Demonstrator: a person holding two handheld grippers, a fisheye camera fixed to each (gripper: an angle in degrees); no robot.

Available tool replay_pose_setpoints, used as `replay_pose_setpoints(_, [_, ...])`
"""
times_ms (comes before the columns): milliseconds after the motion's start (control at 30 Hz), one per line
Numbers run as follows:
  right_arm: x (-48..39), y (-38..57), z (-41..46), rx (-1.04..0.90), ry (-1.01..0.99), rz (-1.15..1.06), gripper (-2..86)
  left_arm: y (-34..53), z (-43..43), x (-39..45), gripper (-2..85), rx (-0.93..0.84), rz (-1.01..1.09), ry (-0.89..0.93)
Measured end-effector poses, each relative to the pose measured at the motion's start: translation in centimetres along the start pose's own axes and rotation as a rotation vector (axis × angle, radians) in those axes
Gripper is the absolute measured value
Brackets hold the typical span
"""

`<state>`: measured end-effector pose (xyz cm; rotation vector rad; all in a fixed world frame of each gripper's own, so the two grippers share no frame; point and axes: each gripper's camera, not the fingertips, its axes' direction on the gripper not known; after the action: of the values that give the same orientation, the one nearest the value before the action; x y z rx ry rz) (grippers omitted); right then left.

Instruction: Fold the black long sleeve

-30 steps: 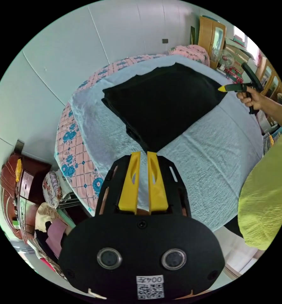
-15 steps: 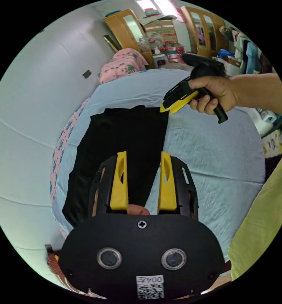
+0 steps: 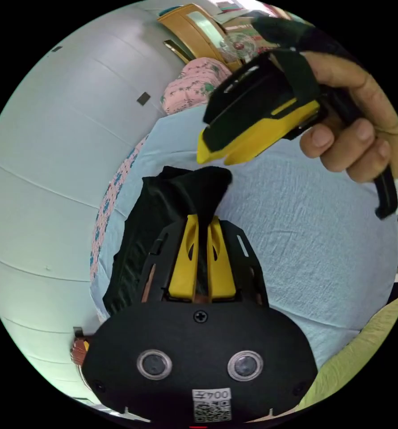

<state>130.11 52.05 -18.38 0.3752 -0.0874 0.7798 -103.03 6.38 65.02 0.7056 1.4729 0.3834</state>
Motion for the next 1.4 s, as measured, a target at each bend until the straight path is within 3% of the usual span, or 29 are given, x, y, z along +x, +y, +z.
replay_pose_setpoints(133, [6.0, -4.9, 0.8, -0.045, -0.169, 0.127, 17.9, 1.1, -2.2, -2.7, 2.4, 0.034, -0.087, 0.002])
replay_pose_setpoints(300, [7.6, -11.9, 7.8, -0.202, -0.180, 0.134, 19.0, 2.2, -3.9, -5.0, 2.1, 0.058, -0.121, 0.000])
replay_pose_setpoints(533, [5.9, -19.0, 21.1, -0.389, -0.024, 0.087, 17.3, 5.6, -5.2, -9.2, 1.9, 0.082, -0.156, 0.013])
replay_pose_setpoints(800, [2.3, -19.9, 30.6, -0.460, 0.143, 0.055, 6.3, 11.9, -7.4, -16.4, 1.5, 0.123, -0.272, 0.040])
replay_pose_setpoints(1100, [-12.5, -13.8, 37.7, -0.292, 0.191, -0.097, 6.2, 31.0, -14.5, -33.2, 0.6, 0.288, -0.760, 0.137])
replay_pose_setpoints(1400, [-26.4, -2.7, 56.4, -0.246, 0.299, -0.275, 6.0, 58.2, -14.8, -47.8, 0.4, 0.367, -1.397, 0.354])
